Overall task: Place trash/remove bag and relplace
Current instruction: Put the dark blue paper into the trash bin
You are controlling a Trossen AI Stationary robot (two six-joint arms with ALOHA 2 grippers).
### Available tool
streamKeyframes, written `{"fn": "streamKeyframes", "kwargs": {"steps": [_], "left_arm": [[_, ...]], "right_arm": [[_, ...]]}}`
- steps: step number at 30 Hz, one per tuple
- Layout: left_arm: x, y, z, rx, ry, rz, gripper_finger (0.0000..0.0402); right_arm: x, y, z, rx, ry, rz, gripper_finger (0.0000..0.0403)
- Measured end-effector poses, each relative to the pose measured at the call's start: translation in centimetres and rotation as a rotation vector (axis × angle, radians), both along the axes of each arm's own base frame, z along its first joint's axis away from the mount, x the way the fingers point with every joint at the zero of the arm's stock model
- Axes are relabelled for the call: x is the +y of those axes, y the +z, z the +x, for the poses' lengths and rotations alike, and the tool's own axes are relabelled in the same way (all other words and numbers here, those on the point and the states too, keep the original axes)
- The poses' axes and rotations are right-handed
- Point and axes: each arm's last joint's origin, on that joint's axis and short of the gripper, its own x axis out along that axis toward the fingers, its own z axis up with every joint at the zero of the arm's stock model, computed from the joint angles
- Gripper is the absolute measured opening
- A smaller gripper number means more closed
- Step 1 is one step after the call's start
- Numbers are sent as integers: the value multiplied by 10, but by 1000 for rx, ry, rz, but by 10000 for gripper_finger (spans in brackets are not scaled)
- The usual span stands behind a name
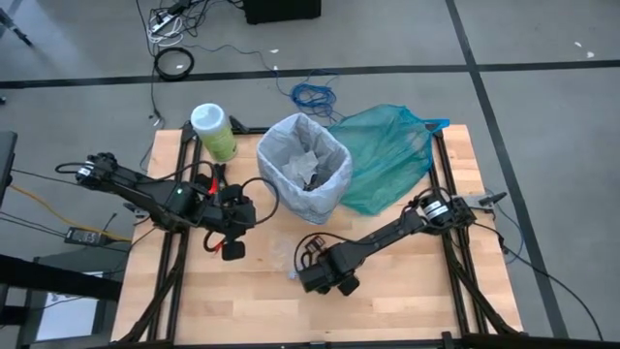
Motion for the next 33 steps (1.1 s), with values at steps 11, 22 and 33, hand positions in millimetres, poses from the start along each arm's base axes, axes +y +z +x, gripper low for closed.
{"fn": "streamKeyframes", "kwargs": {"steps": [11,22,33], "left_arm": [[6,12,-13,-56,5,24,21],[32,64,-71,-466,94,-32,21],[37,73,-84,-541,98,-71,21]], "right_arm": [[-16,124,-13,-168,-355,216,1],[-71,297,-57,-1036,-601,327,0],[-196,306,-57,-1052,-842,255,13]]}}
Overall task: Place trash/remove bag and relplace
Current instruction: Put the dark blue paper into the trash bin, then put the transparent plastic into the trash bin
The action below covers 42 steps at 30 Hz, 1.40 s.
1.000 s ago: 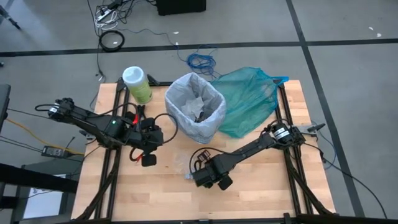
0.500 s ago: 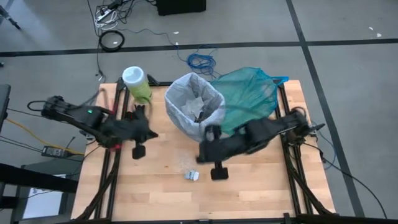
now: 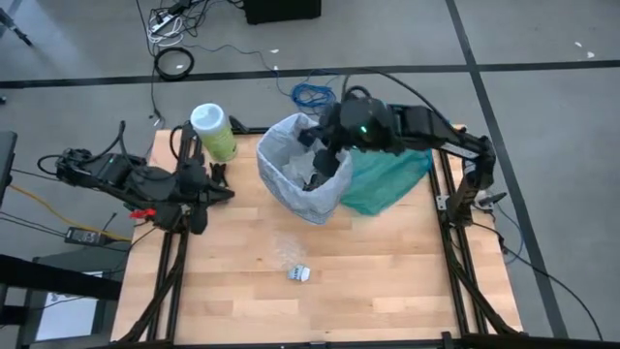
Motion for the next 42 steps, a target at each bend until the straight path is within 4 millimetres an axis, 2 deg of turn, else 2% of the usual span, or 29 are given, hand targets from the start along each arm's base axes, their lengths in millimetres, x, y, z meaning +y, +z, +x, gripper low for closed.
{"fn": "streamKeyframes", "kwargs": {"steps": [4,9,12,17,22,27,35,39,42], "left_arm": [[-4,-3,7,26,-39,-14,23],[-8,-6,14,63,-85,-30,33],[-12,-12,23,107,-98,-19,44],[-23,-29,50,223,-139,72,69],[-36,-54,83,357,-142,118,87],[-43,-97,103,307,-101,50,94],[-42,-174,99,260,2,-110,95],[-40,-199,95,185,12,-154,95],[-39,-218,92,191,24,-162,95]], "right_arm": [[-22,-21,11,100,109,147,65],[-24,-27,10,169,158,134,161],[-17,-19,7,148,153,57,216],[-4,19,-24,18,87,-37,271],[9,41,-59,-64,76,-34,277],[21,65,-100,-181,92,4,264],[36,80,-132,-257,145,24,249],[40,81,-134,-270,156,42,246],[42,81,-134,-272,163,47,247]]}}
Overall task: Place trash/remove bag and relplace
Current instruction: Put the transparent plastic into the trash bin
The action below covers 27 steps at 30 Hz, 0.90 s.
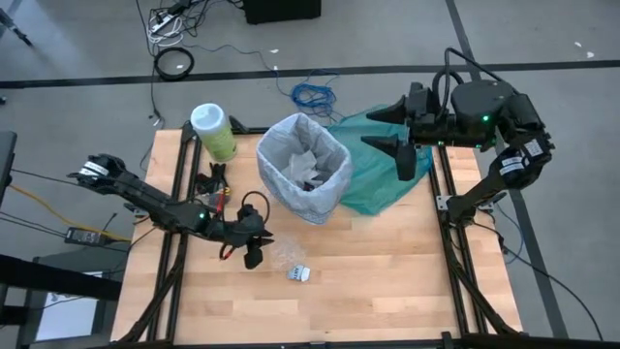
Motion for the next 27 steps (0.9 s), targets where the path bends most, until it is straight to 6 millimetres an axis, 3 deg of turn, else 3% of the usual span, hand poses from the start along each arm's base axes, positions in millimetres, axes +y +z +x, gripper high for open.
{"fn": "streamKeyframes", "kwargs": {"steps": [4,12,27], "left_arm": [[0,-18,2,-13,-1,-16,95],[-3,-34,15,-46,-51,8,99],[-3,-72,31,22,-109,-83,156]], "right_arm": [[4,0,-1,-1,18,0,246],[14,0,-2,-13,51,54,242],[33,-3,5,-15,114,127,242]]}}
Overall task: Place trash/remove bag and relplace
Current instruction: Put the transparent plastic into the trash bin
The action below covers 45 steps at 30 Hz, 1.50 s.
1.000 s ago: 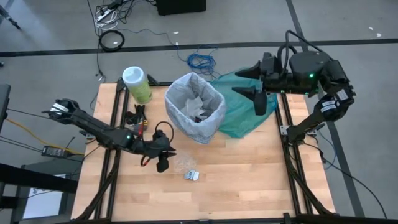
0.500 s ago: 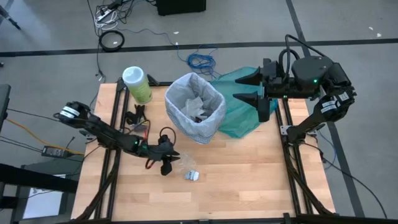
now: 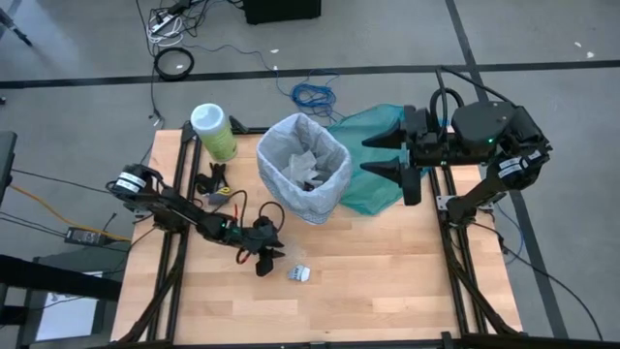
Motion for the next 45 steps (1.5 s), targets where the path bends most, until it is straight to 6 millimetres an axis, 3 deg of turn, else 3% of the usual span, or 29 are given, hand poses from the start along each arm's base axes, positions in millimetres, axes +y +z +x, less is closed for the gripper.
{"fn": "streamKeyframes", "kwargs": {"steps": [7,13,18,23,25,34,39,45], "left_arm": [[-1,-13,2,77,68,-2,143],[-1,-14,4,107,128,-38,21],[-5,-4,13,124,187,-152,5],[-19,25,29,135,132,-191,2],[-23,46,39,129,110,-160,2],[-28,129,58,222,12,145,2],[-19,118,49,288,12,422,26],[-13,85,45,289,-162,176,78]], "right_arm": [[6,2,2,-30,17,38,242],[10,5,2,-63,32,61,242],[13,7,1,-78,43,63,239],[16,-2,-2,15,63,44,230],[18,-5,-3,44,75,35,224],[26,-6,-5,51,117,25,206],[31,-10,-4,72,118,19,216],[39,-15,-3,92,141,23,243]]}}
